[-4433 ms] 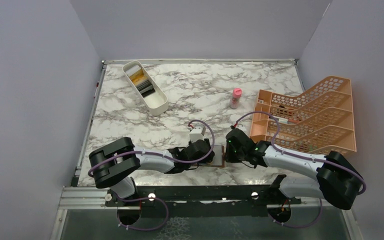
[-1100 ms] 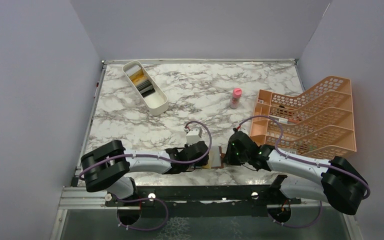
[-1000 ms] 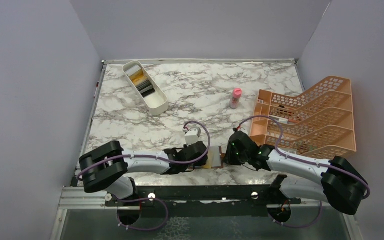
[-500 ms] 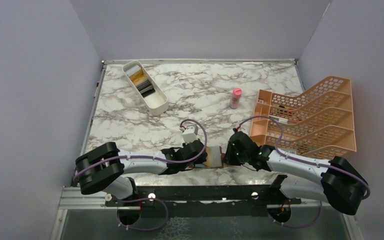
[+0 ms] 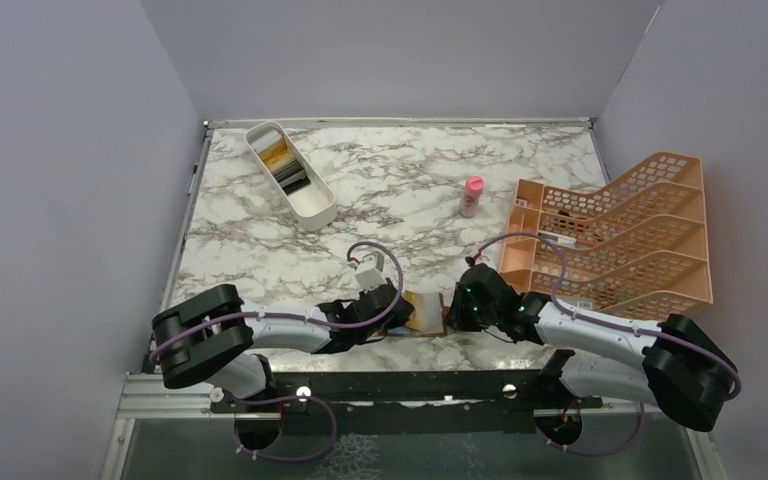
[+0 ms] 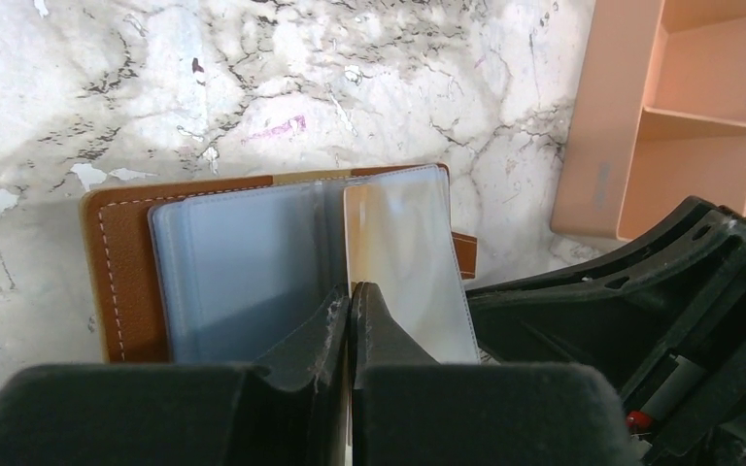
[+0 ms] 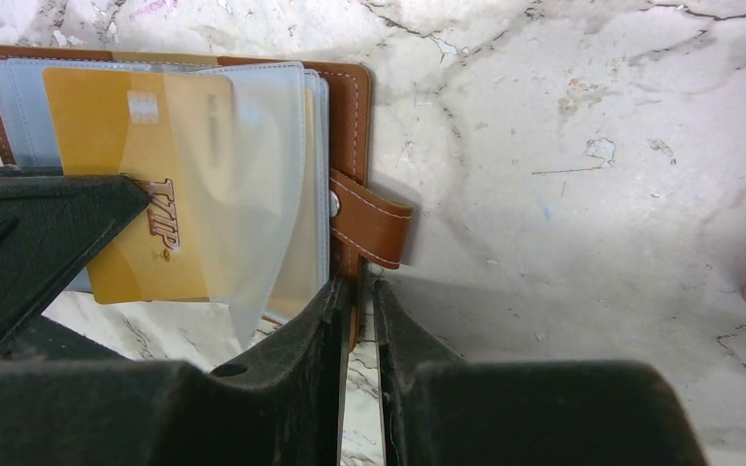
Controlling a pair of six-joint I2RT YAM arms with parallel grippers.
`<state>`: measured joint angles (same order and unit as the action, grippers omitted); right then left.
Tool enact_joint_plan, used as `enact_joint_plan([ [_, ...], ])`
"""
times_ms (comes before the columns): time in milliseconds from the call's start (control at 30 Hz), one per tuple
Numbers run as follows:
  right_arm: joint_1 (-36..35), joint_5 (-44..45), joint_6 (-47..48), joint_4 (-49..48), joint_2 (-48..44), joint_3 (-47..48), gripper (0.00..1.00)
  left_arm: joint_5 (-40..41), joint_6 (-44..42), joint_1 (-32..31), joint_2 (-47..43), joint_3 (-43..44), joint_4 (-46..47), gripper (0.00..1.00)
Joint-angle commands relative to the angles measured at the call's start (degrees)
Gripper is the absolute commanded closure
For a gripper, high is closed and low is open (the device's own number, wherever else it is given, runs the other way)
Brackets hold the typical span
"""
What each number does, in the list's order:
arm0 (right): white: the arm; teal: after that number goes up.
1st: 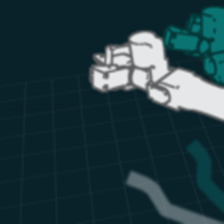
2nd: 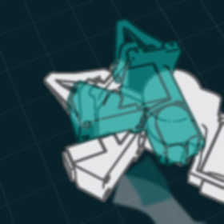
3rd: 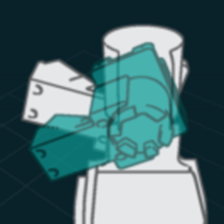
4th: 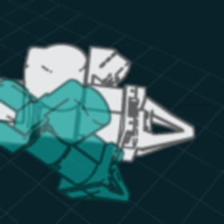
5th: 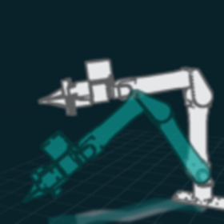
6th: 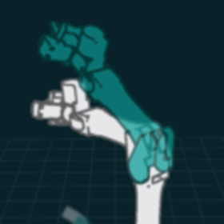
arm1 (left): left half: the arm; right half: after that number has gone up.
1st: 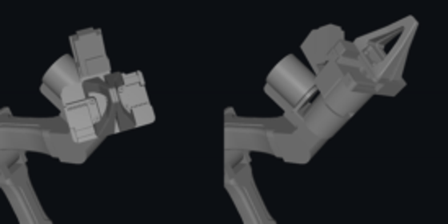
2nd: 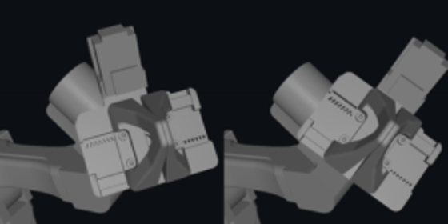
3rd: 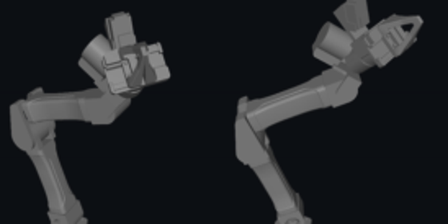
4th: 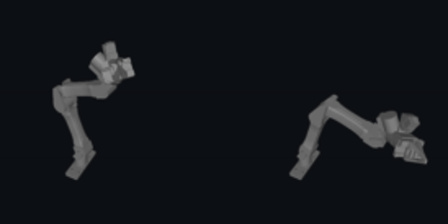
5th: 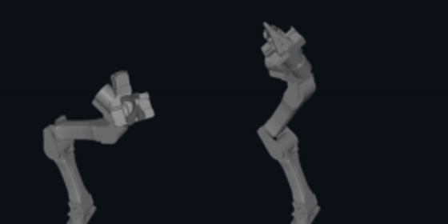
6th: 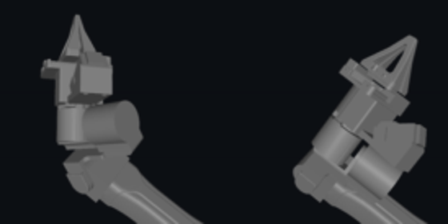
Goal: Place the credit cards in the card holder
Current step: Insert the credit card into the card holder.
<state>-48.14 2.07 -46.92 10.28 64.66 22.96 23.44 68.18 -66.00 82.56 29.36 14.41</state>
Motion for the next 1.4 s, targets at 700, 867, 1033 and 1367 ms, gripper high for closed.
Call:
enact_joint_plan([
  [700,-0.2,1.5,1.2,3.2,-1.7,0.4,0.79,-0.4,-0.1,-0.9,0.3,0.4,-4.0,0.55],
  [867,-0.2,0.3,1.1,0.7,0.2,0.5,0.79,-1.2,-1.0,-1.6,2.1,2.3,-3.9,0.54],
  [1033,-0.2,-1.7,0.9,-1.3,2.4,0.5,0.79,-1.9,-1.4,-1.8,3.8,3.4,-3.1,0.54],
  [1367,-0.2,-5.2,-0.4,-4.5,1.8,-1.9,0.79,-2.7,-3.1,-2.0,7.2,6.0,-2.0,0.53],
])
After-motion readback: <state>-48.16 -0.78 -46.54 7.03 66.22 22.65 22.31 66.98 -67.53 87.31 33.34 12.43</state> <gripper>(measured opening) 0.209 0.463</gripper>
